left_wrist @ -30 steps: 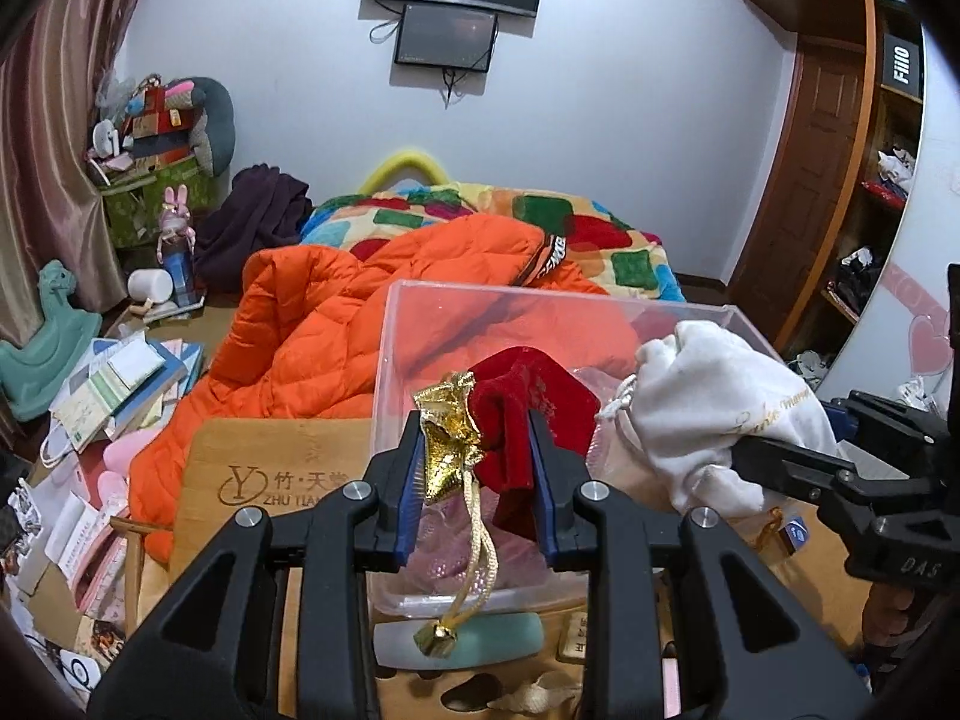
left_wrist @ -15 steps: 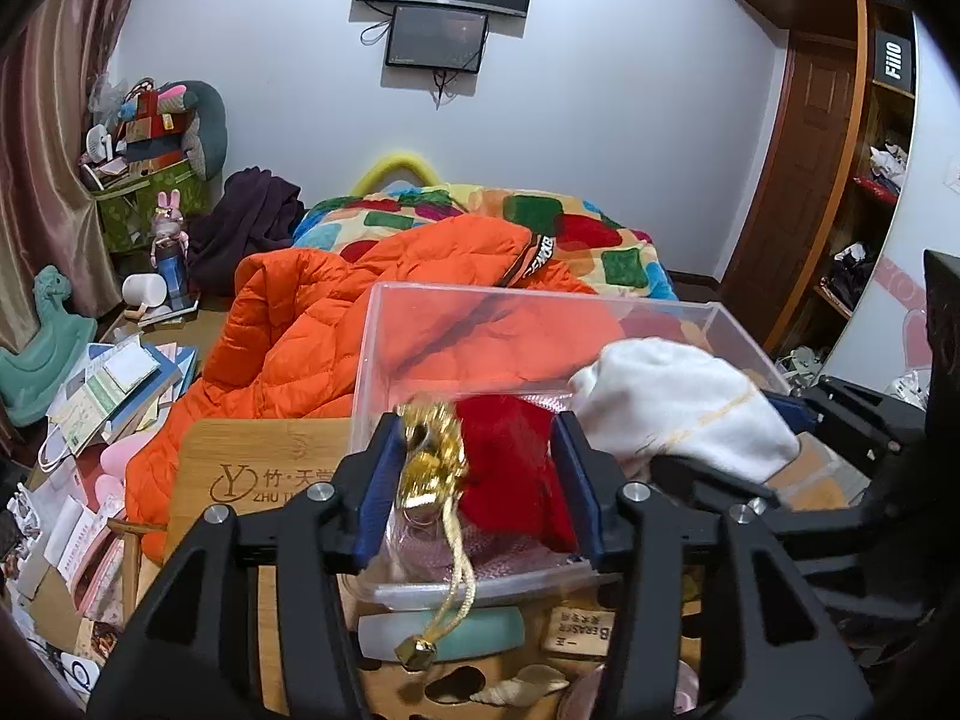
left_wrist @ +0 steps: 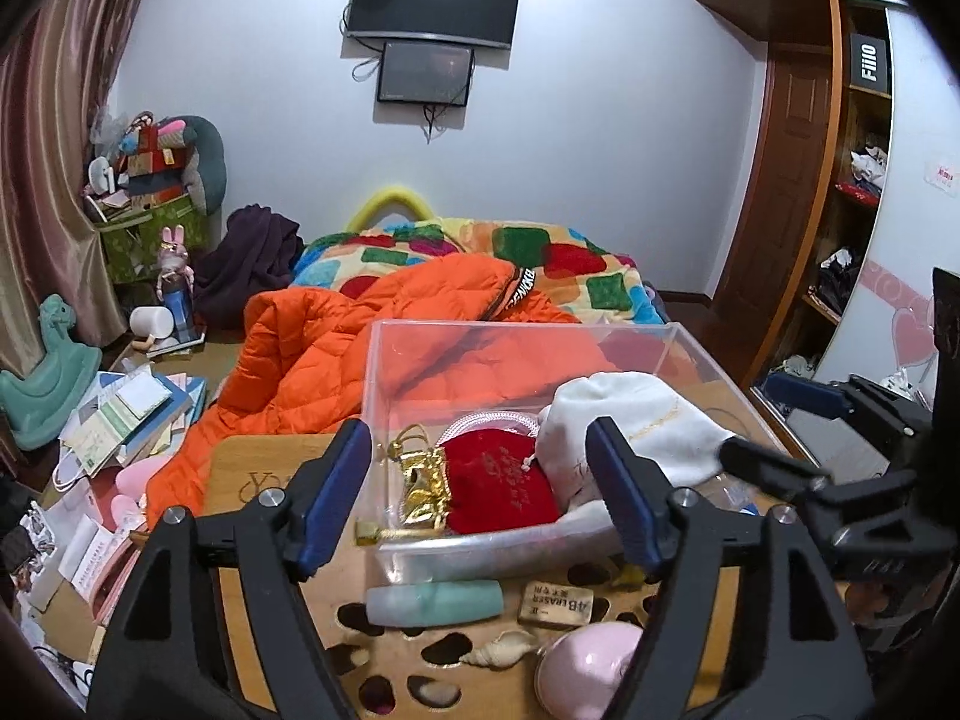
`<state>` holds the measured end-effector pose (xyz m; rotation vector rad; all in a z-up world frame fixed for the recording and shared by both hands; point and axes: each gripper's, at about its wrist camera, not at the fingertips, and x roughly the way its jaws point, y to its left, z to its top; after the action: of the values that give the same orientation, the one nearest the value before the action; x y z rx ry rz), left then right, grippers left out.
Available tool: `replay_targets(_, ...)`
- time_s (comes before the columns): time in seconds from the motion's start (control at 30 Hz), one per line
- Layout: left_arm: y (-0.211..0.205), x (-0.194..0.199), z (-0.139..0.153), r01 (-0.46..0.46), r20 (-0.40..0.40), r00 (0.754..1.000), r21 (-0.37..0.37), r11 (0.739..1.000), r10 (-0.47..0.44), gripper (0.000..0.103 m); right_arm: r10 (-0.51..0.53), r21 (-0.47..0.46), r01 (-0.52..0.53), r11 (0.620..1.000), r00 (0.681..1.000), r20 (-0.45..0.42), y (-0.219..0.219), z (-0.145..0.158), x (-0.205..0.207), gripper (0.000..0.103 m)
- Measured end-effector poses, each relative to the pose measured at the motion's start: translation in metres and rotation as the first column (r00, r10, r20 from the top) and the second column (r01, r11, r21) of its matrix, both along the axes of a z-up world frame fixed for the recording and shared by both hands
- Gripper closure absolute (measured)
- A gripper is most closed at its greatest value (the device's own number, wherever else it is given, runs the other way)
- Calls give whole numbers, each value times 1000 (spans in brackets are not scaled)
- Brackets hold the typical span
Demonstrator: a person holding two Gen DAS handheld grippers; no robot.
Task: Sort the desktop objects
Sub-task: 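Open the left tool to drop the red pouch while the right lowers the white bag into the bin, then grasp the mint-green bottle with the left tool while the right grasps the blue Max box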
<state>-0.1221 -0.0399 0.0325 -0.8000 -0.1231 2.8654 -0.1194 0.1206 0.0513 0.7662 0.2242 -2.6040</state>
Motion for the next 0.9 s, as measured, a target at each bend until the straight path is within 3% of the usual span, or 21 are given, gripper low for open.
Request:
replay_targets(0.27, -7, 22, -13, -16, 28, 999, 3, 1000, 16, 18, -76, -106, 76, 991, 997, -3, 36, 5, 19, 22)
replay_targets(0.5, -15, 25, -46, -63, 117, 991, -10, 998, 63, 16, -145, -110, 148, 983, 989, 35, 59, -15, 26, 21)
replay_targets(0.73, -15, 10, -73, -69, 200, 977, -27, 997, 74, 16, -153, -215, 187, 959, 974, 166, 91, -45, 23, 21)
replay_targets(0.9, -10, 1, -84, -63, 241, 968, -28, 998, 68, 16, -160, -228, 221, 948, 952, 260, 111, -63, 13, 21)
